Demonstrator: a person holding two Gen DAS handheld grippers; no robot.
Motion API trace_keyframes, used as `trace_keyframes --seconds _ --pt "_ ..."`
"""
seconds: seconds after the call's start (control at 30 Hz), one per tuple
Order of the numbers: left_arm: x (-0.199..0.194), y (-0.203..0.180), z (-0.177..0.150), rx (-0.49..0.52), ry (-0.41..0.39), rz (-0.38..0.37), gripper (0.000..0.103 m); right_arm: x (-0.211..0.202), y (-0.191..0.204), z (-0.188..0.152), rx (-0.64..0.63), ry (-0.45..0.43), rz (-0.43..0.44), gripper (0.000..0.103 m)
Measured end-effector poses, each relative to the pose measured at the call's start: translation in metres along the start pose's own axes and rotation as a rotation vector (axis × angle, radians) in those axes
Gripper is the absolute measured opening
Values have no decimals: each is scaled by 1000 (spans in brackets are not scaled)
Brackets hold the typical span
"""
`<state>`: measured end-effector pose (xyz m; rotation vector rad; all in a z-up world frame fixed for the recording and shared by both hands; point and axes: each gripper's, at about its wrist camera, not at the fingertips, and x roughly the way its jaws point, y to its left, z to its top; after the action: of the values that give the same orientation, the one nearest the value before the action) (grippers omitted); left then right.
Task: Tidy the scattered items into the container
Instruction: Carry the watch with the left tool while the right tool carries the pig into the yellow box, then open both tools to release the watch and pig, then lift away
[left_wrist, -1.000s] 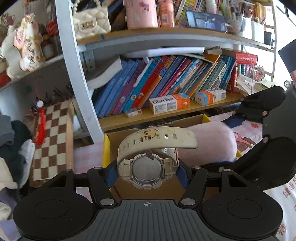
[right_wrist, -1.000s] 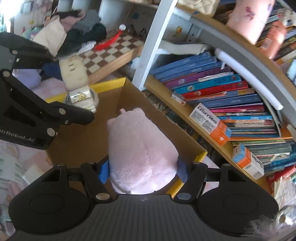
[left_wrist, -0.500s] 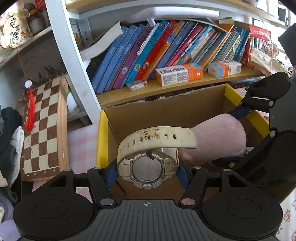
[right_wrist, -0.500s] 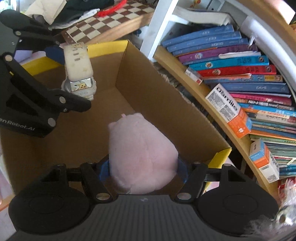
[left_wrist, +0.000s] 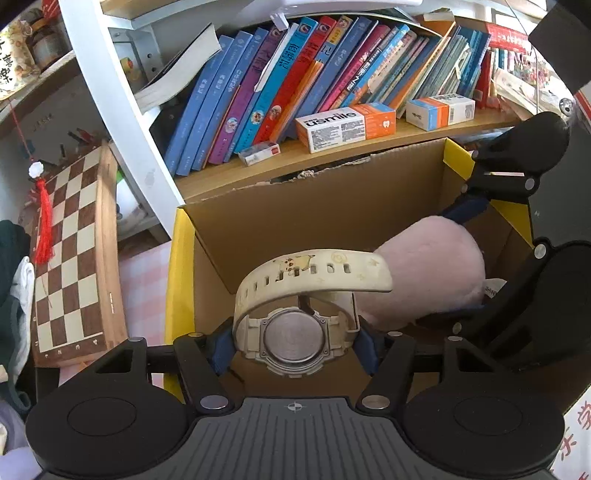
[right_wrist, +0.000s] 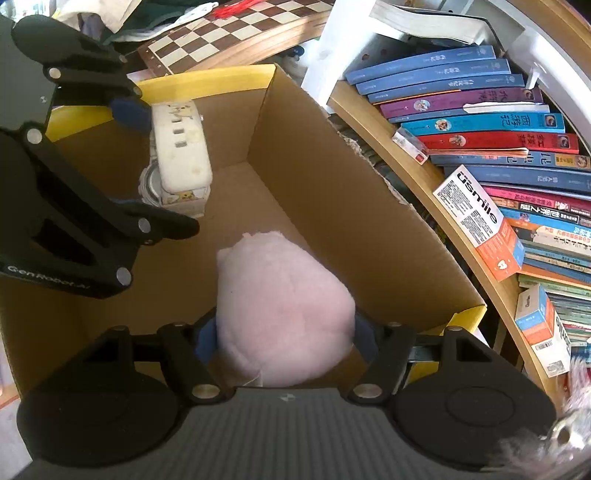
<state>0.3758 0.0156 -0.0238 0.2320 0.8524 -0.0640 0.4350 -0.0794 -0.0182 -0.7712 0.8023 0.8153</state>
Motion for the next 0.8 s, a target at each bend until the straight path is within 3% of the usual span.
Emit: trace_keyframes --seconds 0.3,0.8 --pt "-13 -2 3 9 -48 1 76 -3 0 2 1 -19 -3 89" --pt "-74 -5 6 24 -175 55 84 -56 -5 3 48 -141 -2 97"
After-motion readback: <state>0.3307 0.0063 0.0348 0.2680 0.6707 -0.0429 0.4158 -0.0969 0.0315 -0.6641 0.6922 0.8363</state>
